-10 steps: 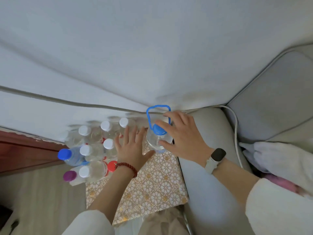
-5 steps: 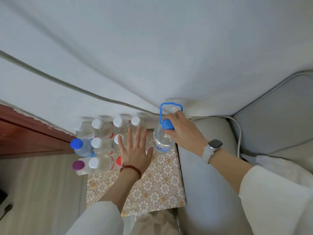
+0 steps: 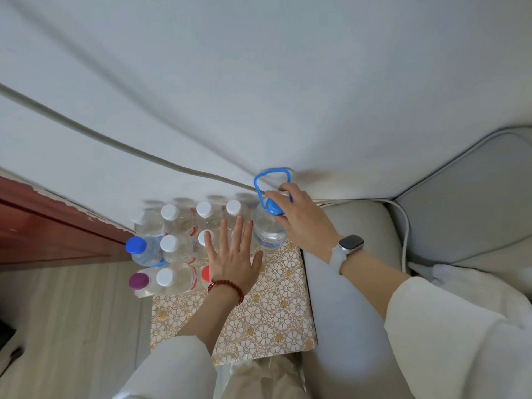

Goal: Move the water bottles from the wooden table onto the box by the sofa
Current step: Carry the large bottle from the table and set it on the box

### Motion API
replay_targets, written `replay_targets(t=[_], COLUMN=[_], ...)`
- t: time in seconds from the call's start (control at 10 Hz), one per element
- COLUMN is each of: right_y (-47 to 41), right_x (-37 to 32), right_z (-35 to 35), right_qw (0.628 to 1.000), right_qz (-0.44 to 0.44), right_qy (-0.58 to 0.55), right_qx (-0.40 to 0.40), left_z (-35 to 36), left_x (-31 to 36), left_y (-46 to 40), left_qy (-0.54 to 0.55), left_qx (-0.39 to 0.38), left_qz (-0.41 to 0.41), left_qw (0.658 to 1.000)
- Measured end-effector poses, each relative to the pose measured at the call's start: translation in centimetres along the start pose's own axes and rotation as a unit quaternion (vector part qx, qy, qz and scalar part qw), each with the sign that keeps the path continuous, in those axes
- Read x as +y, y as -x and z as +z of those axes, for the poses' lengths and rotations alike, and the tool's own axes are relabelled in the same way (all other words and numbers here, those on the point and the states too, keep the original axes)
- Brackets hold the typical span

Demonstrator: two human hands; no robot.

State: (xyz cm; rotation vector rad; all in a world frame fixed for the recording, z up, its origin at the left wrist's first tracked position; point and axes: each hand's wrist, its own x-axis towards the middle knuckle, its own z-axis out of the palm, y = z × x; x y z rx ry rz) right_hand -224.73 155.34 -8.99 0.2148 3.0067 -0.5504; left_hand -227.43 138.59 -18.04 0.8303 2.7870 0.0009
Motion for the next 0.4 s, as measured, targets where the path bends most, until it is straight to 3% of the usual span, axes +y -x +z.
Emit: replay_targets(t=[0.3,0.4], right_y=[2.1,0.9], right_x=[-1.3,-2.3], right_z=[-2.8,-6.8], right_qw=[0.998,0.997], right_qz=[0.043,0.05], right_qy=[-0.002,-0.009], right_qx=[-0.045,-0.056], left_z=[-5.6,-11.2], left_x=[-0.1,-0.3], left_y=[0.4,0.3], left_qy=[0.046,0.082], left_qx=[-0.082,-0.008], left_qz=[0.037,0.08], left_qw=[0.995,0.993])
